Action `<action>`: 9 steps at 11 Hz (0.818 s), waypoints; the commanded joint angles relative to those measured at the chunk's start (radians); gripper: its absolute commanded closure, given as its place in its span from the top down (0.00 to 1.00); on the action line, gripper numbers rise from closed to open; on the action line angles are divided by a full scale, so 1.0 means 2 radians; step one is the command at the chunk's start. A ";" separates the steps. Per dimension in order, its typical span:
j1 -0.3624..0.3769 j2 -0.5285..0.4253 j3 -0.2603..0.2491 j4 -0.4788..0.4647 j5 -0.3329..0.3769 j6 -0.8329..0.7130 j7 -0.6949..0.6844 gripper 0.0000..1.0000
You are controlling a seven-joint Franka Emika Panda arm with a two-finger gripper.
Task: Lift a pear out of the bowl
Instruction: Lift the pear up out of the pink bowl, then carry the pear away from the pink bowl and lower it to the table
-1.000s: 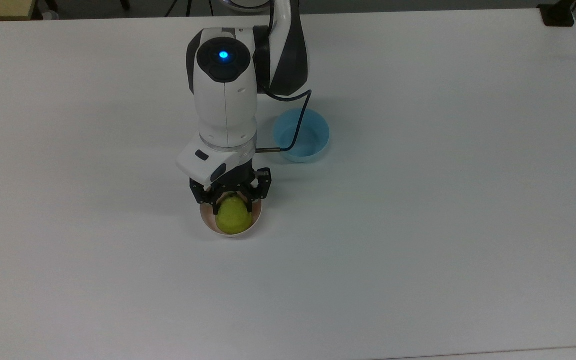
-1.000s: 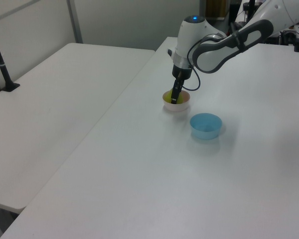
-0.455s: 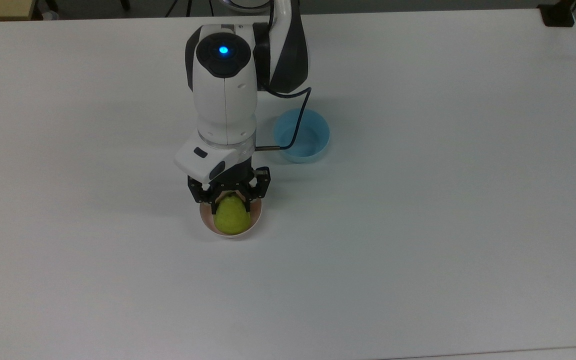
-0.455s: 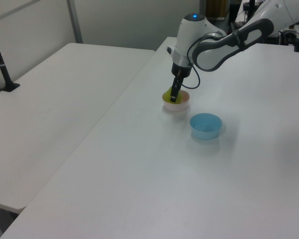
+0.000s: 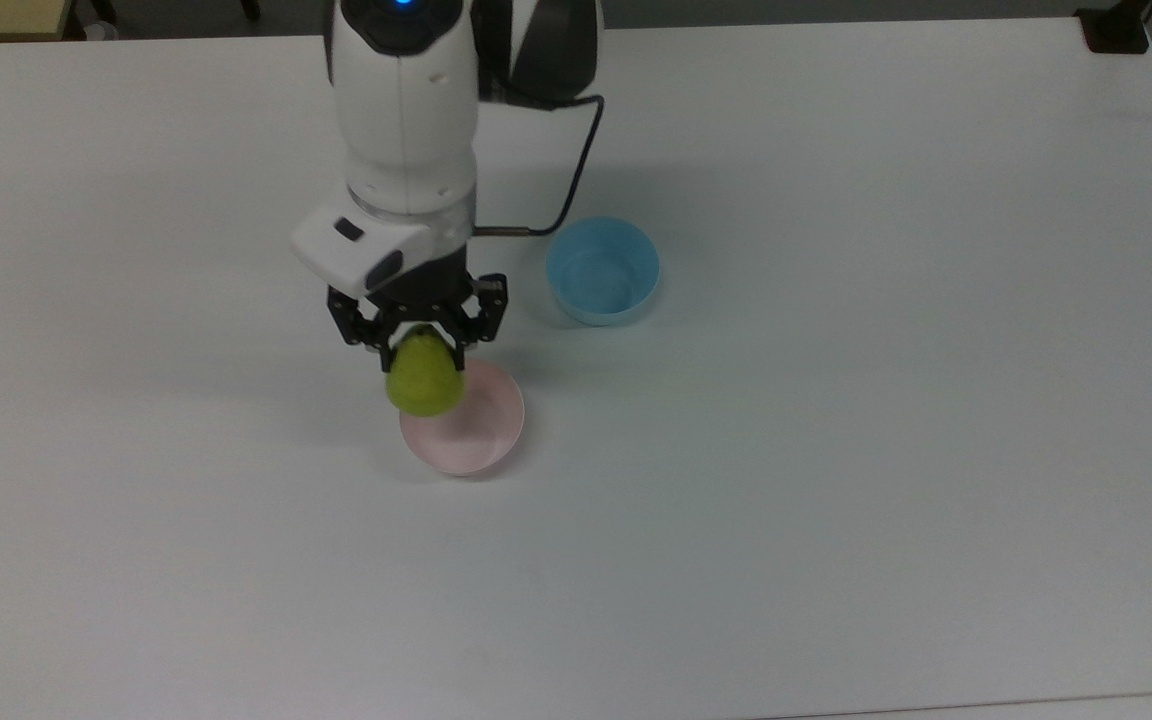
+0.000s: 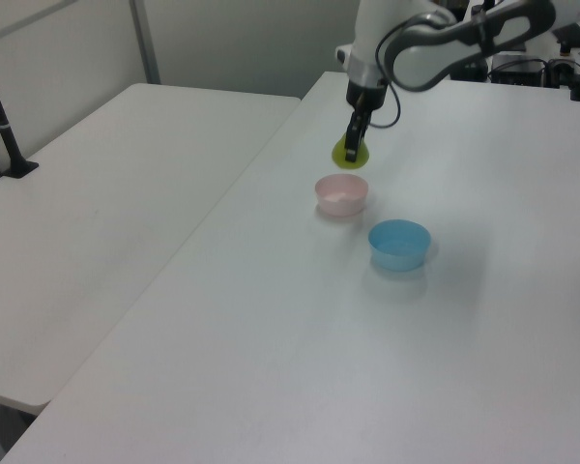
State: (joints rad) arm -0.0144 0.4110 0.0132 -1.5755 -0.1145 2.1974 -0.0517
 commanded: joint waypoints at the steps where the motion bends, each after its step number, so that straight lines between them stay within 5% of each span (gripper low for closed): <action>1: -0.018 -0.026 -0.004 -0.014 0.000 -0.020 -0.012 0.37; 9: -0.082 0.050 -0.005 -0.005 -0.021 0.113 -0.036 0.40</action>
State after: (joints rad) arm -0.1581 0.4756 0.0081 -1.5897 -0.1255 2.3577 -0.1093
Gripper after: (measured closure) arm 0.374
